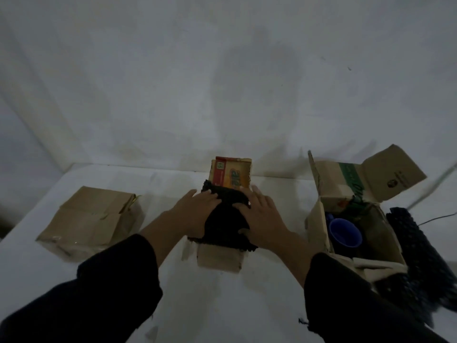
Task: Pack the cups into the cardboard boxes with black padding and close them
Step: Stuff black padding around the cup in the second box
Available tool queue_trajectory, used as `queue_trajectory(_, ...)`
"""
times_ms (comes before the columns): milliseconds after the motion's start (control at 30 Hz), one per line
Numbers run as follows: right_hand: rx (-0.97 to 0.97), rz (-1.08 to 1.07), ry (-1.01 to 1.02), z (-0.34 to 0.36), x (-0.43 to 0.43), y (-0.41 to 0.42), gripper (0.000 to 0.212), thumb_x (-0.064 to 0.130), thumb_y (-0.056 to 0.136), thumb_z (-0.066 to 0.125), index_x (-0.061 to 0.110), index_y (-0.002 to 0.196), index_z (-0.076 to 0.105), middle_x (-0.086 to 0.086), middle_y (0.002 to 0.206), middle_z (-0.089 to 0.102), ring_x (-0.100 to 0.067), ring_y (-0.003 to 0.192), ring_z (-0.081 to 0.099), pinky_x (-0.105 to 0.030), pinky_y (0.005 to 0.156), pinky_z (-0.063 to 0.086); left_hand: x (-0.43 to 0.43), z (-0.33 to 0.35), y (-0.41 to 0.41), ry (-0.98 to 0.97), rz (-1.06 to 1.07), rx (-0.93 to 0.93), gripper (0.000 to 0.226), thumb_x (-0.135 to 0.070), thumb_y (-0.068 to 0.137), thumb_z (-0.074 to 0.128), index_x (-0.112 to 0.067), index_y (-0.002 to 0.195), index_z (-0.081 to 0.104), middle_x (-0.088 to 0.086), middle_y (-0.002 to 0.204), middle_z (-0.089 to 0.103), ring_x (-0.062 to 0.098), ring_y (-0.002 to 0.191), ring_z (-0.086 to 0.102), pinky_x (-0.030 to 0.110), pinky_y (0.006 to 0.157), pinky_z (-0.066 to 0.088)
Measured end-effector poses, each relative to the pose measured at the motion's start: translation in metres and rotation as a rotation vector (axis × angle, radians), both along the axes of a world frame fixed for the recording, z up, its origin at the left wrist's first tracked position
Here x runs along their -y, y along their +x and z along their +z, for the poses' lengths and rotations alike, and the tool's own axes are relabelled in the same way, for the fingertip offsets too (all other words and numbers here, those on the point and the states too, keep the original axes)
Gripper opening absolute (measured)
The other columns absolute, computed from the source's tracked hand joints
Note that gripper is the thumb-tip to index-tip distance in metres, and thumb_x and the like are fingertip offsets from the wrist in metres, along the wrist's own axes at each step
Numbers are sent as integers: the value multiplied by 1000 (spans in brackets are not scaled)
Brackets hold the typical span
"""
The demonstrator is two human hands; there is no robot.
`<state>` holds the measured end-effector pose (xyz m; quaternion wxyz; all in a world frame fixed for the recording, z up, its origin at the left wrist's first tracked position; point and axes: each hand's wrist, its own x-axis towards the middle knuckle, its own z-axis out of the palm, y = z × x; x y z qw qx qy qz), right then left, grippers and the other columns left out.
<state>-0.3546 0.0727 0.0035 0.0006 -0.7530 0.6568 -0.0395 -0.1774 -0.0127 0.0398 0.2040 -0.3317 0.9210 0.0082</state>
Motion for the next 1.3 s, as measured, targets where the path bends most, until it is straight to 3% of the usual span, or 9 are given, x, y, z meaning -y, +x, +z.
queue_trajectory(133, -122, 114, 144, -3, 8, -1, 67, 36, 92, 53, 12, 148, 24, -8, 156, 25, -22, 146, 15, -36, 119, -2, 9, -3, -9, 96, -52, 3, 61, -28, 82, 65, -13, 135, 38, 9, 135, 46, 26, 127, 42, 37, 112, 26)
queue_trajectory(300, -61, 166, 206, 0, 12, -5, 60, 31, 94, 52, 8, 144, 30, -11, 146, 40, -23, 137, 34, -30, 117, -3, 25, -30, -8, 143, -65, -9, 52, -30, 83, 63, -13, 128, 42, 12, 133, 47, 31, 120, 45, 40, 107, 36)
queue_trajectory(467, -35, 157, 309, 1, 20, -3, 65, 28, 91, 56, 8, 146, 25, -15, 146, 40, -29, 134, 36, -33, 115, 8, 38, -43, -16, 209, 2, 142, 61, -23, 79, 64, -22, 133, 37, 8, 136, 48, 33, 131, 40, 51, 118, 14)
queue_trajectory(667, 28, 102, 485, 0, 35, 1, 55, 20, 87, 58, 15, 138, 38, -11, 143, 43, -31, 135, 35, -39, 119, 7, 43, -47, -21, 251, 103, 179, 68, -17, 70, 66, -30, 130, 39, 3, 139, 44, 34, 137, 31, 56, 114, 20)
queue_trajectory(767, 79, 57, 584, 8, 39, 2, 51, 25, 91, 56, 19, 139, 38, -8, 143, 43, -27, 135, 35, -42, 118, 3, 42, -45, -23, 227, 74, 137, 62, -13, 71, 68, -27, 127, 44, 2, 135, 49, 29, 131, 40, 54, 117, 15)
queue_trajectory(867, 227, 6, 745, 22, 42, -1, 65, 38, 88, 63, 22, 143, 33, -5, 146, 38, -26, 136, 34, -41, 118, 18, 32, -30, -23, 162, -19, 55, 60, -15, 74, 70, -23, 129, 45, 3, 133, 52, 26, 126, 47, 47, 117, 19)
queue_trajectory(967, 259, -1, 811, 27, 42, -3, 79, 39, 80, 72, 23, 144, 29, -3, 146, 37, -25, 134, 35, -41, 114, 30, 24, -22, -18, -60, -184, -22, 45, -27, 77, 66, -25, 120, 52, 1, 123, 58, 21, 116, 54, 41, 108, 31)
queue_trajectory(1167, 122, 7, 713, 23, 39, 6, 83, 49, 76, 72, 28, 143, 29, -1, 150, 34, -24, 141, 26, -43, 119, 2, 21, -19, -11, -10, -114, 34, 51, -26, 79, 65, -24, 127, 48, -2, 124, 59, 19, 120, 52, 52, 116, 8)
queue_trajectory(1300, 12, 13, 649, 16, 37, 10, 79, 49, 78, 69, 27, 143, 30, -3, 148, 38, -25, 140, 30, -43, 119, 2, 18, -22, -15, 30, -83, 97, 56, -25, 79, 68, -21, 131, 46, 1, 126, 58, 22, 121, 50, 55, 116, 4)
